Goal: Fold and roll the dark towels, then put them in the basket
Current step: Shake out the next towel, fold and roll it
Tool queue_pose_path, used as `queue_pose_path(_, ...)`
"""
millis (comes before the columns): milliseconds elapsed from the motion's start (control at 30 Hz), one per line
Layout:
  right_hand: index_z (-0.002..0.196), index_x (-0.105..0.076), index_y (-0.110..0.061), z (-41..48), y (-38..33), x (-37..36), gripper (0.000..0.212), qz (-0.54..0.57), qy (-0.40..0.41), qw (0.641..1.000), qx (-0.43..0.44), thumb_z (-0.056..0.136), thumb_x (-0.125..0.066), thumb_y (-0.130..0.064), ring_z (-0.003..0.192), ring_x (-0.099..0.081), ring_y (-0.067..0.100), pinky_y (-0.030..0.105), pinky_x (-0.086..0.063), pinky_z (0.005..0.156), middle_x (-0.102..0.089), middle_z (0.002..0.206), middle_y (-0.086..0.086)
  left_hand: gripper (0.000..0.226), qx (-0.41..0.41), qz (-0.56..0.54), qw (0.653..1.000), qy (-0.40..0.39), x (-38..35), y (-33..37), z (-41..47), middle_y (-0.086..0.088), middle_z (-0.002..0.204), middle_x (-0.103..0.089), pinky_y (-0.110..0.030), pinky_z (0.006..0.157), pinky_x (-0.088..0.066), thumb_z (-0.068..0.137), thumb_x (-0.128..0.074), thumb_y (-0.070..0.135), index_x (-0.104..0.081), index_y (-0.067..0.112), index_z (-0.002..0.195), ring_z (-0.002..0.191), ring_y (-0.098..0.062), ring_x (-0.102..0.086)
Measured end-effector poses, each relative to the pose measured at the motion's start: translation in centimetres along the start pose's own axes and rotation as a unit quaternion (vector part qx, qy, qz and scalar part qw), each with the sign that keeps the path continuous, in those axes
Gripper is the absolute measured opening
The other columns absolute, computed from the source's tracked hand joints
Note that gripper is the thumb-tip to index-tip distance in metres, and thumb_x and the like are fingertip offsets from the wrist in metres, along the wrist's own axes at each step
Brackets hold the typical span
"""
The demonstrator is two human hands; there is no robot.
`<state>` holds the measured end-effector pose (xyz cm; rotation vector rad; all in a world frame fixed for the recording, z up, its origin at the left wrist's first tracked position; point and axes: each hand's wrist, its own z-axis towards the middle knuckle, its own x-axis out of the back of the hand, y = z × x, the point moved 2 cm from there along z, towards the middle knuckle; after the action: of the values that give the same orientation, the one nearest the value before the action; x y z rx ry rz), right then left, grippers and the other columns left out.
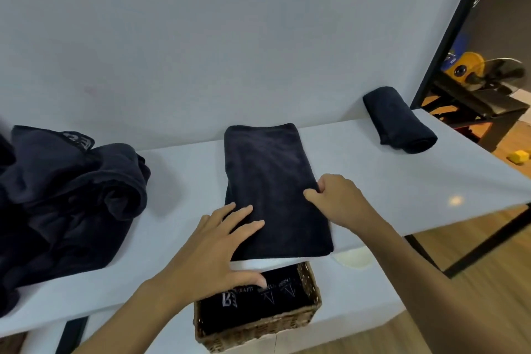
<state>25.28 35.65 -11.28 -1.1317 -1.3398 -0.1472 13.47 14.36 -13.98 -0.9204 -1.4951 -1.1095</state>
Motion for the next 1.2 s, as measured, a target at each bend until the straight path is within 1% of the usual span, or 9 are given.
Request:
queue_pose_path(100, 0.105, -0.053, -0.006, -0.4, -0.1, -0.2, 0.021, 0.119, -0.025, 0.993, -0.009, 0.094, -0.055, -0.024, 0.090, -0.062, 0.022, 0.035, -0.052, 0.073, -0.061, 0.102, 0.011, 0.082, -0.057, 0.082, 0.992, 0.083, -0.9, 0.2, -1.1, 0.005, 0.145, -0.047, -0.035, 0.101, -0.045, 0.072, -0.057, 0.075, -0.043, 0.031, 0.140, 0.131, -0.019, -0.040)
queue_pose_path(167, 0.111, -0.049, -0.017, -0.7, 0.1, -0.1, 0.022, 0.168, -0.044, 0.985, -0.020, 0.094, -0.059, -0.028, 0.087, -0.059, 0.012, 0.026, -0.049, 0.065, -0.058, 0.104, 0.000, 0.079, -0.086, 0.088, 0.983, 0.139, -1.9, 0.2, -1.4, 0.002, 0.130, -0.059, -0.030, 0.089, -0.053, 0.066, -0.077, 0.060, -0.053, 0.024, 0.132, 0.117, -0.019, -0.050)
queue_pose_path(333, 0.114, -0.050, -0.026, -1.0, 1.8, 0.1, 0.028, 0.025, 0.001, 0.999, 0.027, 0.091, -0.064, -0.034, 0.074, -0.059, 0.010, 0.024, -0.048, 0.068, -0.062, 0.093, -0.004, 0.058, -0.129, 0.072, 0.965, 0.216, -2.7, 0.3, -2.3, 0.001, 0.113, -0.066, -0.023, 0.073, -0.055, 0.074, -0.080, 0.039, -0.052, 0.019, 0.122, 0.101, -0.013, -0.048)
queue_pose_path(433, 0.110, -0.059, -0.031, -2.7, 1.1, 0.2, 0.022, 0.001, 0.110, 0.974, 0.200, 0.091, -0.065, -0.021, 0.082, -0.056, 0.004, 0.017, -0.043, 0.076, -0.056, 0.093, -0.012, 0.035, -0.152, 0.065, 0.958, 0.235, -2.8, 0.3, -2.6, 0.000, 0.109, -0.067, -0.024, 0.070, -0.056, 0.090, -0.054, 0.036, -0.065, 0.014, 0.115, 0.096, -0.013, -0.049)
queue_pose_path(533, 0.106, -0.066, -0.032, -4.7, 0.5, 0.1, 0.020, 0.013, 0.047, 0.942, 0.332, 0.087, -0.067, -0.037, 0.096, -0.057, 0.000, 0.019, -0.045, 0.086, -0.060, 0.103, -0.018, 0.038, -0.171, 0.048, 0.956, 0.234, -2.4, 0.2, -2.6, 0.001, 0.105, -0.068, -0.023, 0.070, -0.055, 0.092, -0.047, 0.035, -0.072, 0.011, 0.109, 0.093, -0.011, -0.051)
queue_pose_path(667, 0.133, -0.051, -0.035, -6.2, 1.6, -2.9, 0.073, -0.223, -0.019, 0.901, 0.372, 0.071, -0.061, -0.073, 0.122, -0.049, 0.009, 0.031, -0.036, 0.105, -0.052, 0.133, -0.013, 0.036, -0.176, 0.016, 0.961, 0.214, -1.6, 0.2, -2.6, 0.004, 0.102, -0.069, -0.019, 0.073, -0.051, 0.092, -0.046, 0.032, -0.075, 0.013, 0.104, 0.092, -0.008, -0.051)
queue_pose_path(933, 0.122, -0.066, -0.021, -5.5, 3.9, -3.4, 0.075, -0.309, 0.085, 0.819, 0.477, 0.053, -0.095, -0.024, 0.102, -0.067, 0.018, 0.030, -0.054, 0.085, -0.068, 0.116, 0.000, 0.041, -0.137, 0.008, 0.979, 0.152, -0.8, -1.3, -3.2, 0.004, 0.118, -0.063, -0.022, 0.084, -0.052, 0.091, -0.042, 0.028, -0.065, 0.017, 0.123, 0.106, -0.010, -0.051)
queue_pose_path(1067, 0.108, -0.074, -0.021, -5.3, 4.1, -2.4, 0.054, -0.268, 0.079, 0.824, 0.492, 0.058, -0.093, -0.018, 0.092, -0.070, 0.018, 0.033, -0.059, 0.077, -0.073, 0.103, -0.003, 0.034, -0.127, 0.016, 0.977, 0.172, -0.2, -1.2, -2.7, 0.013, 0.105, -0.066, -0.019, 0.077, -0.053, 0.085, -0.052, 0.019, -0.068, 0.020, 0.115, 0.097, -0.001, -0.049)
queue_pose_path(1200, 0.107, -0.074, -0.025, -5.1, 3.4, -0.4, 0.025, -0.069, 0.022, 0.923, 0.377, 0.085, -0.073, -0.013, 0.091, -0.064, 0.002, 0.019, -0.050, 0.083, -0.071, 0.099, -0.014, 0.028, 0.011, -0.219, 0.955, 0.200, 1.8, -0.9, -2.0, 0.030, 0.085, -0.058, -0.009, 0.075, -0.043, 0.093, -0.059, 0.011, -0.067, 0.030, 0.112, 0.086, 0.000, -0.056)
